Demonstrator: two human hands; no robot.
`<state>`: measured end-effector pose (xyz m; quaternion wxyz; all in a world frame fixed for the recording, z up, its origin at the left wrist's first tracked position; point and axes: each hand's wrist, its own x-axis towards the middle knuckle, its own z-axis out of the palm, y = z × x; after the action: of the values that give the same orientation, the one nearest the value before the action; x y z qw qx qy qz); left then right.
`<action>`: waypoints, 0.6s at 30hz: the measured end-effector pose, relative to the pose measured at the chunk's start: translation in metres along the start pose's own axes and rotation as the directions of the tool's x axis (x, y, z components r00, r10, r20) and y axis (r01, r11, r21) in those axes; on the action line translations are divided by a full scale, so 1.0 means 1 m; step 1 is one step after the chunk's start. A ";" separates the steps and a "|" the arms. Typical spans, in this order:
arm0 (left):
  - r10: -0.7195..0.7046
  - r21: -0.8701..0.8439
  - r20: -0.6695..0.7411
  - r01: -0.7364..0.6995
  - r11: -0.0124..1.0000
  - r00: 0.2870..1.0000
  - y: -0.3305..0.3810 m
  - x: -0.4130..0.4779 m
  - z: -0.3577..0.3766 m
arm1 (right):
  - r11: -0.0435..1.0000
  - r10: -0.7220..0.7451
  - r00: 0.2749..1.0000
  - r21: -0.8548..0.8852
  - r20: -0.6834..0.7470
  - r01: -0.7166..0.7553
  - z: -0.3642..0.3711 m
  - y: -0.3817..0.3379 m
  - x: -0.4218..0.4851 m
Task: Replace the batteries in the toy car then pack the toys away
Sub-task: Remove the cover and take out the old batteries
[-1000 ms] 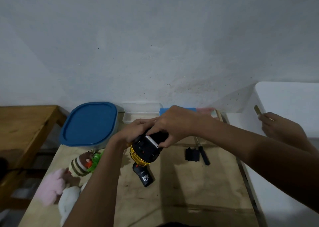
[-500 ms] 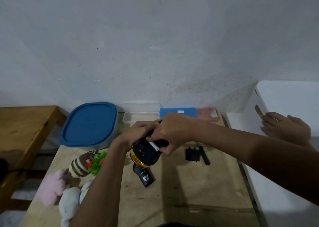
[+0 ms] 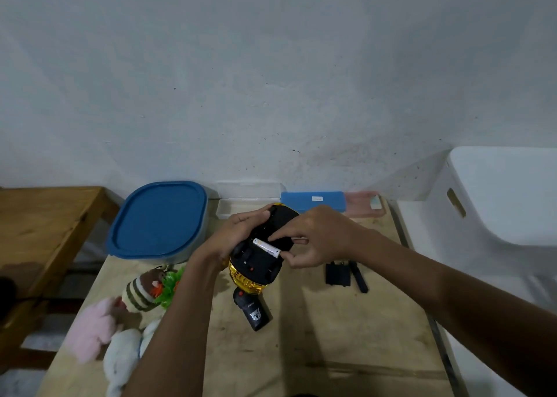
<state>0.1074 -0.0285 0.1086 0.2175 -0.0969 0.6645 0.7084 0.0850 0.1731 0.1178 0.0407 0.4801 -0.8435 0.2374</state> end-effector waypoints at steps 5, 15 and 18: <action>-0.008 -0.024 -0.001 0.008 1.000 1.000 -0.003 0.003 0.003 | 0.994 0.110 0.990 -0.012 0.094 -0.110 -0.001 0.002 -0.003; 0.126 -0.085 -0.110 -0.136 0.987 0.986 -0.011 0.007 0.011 | 0.964 0.265 0.940 0.075 -0.216 -0.255 0.019 -0.002 -0.015; 0.156 -0.079 -0.139 -0.168 0.983 0.978 -0.015 0.007 0.015 | 0.906 0.406 0.886 0.227 -0.224 -0.358 0.023 -0.005 -0.018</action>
<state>0.1096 -0.0120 0.0937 0.1100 -0.0988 0.6503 0.7452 0.1023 0.1746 0.0941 0.0625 0.2693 -0.8836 0.3779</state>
